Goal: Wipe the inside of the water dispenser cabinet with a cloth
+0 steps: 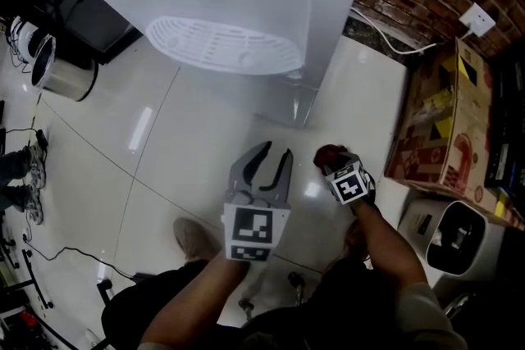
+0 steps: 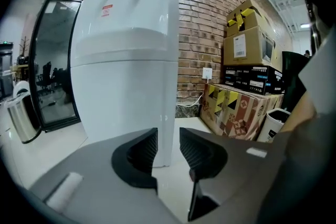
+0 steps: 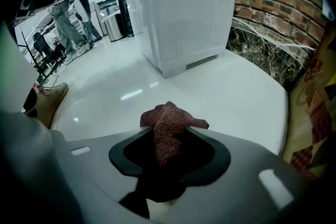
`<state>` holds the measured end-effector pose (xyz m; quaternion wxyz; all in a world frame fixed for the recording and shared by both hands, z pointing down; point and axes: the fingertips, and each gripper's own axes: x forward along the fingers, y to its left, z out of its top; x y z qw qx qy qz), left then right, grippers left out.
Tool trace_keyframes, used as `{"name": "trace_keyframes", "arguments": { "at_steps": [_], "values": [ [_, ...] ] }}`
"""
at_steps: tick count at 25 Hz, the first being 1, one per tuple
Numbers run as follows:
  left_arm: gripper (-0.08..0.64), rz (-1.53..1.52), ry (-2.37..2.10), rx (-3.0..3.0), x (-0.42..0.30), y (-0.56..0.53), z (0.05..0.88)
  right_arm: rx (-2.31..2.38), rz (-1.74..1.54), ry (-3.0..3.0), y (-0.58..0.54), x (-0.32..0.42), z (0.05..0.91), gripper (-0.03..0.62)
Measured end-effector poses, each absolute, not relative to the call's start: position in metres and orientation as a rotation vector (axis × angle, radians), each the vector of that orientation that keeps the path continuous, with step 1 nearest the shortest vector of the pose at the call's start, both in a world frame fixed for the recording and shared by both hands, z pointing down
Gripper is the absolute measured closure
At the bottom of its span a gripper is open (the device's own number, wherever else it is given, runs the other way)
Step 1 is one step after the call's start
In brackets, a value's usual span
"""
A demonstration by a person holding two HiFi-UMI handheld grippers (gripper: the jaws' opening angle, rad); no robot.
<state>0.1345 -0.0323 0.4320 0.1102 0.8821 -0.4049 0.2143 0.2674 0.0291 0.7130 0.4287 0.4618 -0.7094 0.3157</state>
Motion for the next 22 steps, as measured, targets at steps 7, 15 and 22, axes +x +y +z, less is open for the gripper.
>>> {"name": "trace_keyframes", "arguments": {
  "at_steps": [7, 15, 22],
  "values": [
    [0.394, 0.564, -1.25, 2.622, 0.145, -0.038, 0.38, 1.289, 0.752, -1.858, 0.017, 0.291, 0.628, 0.462],
    [0.278, 0.475, -1.293, 2.59, 0.161, -0.024, 0.325, 1.449, 0.377, -2.042, 0.013, 0.284, 0.359, 0.465],
    [0.278, 0.426, -1.368, 2.56, 0.14, -0.025, 0.311, 1.641, 0.278, -2.125, 0.033, 0.247, 0.213, 0.463]
  ]
}}
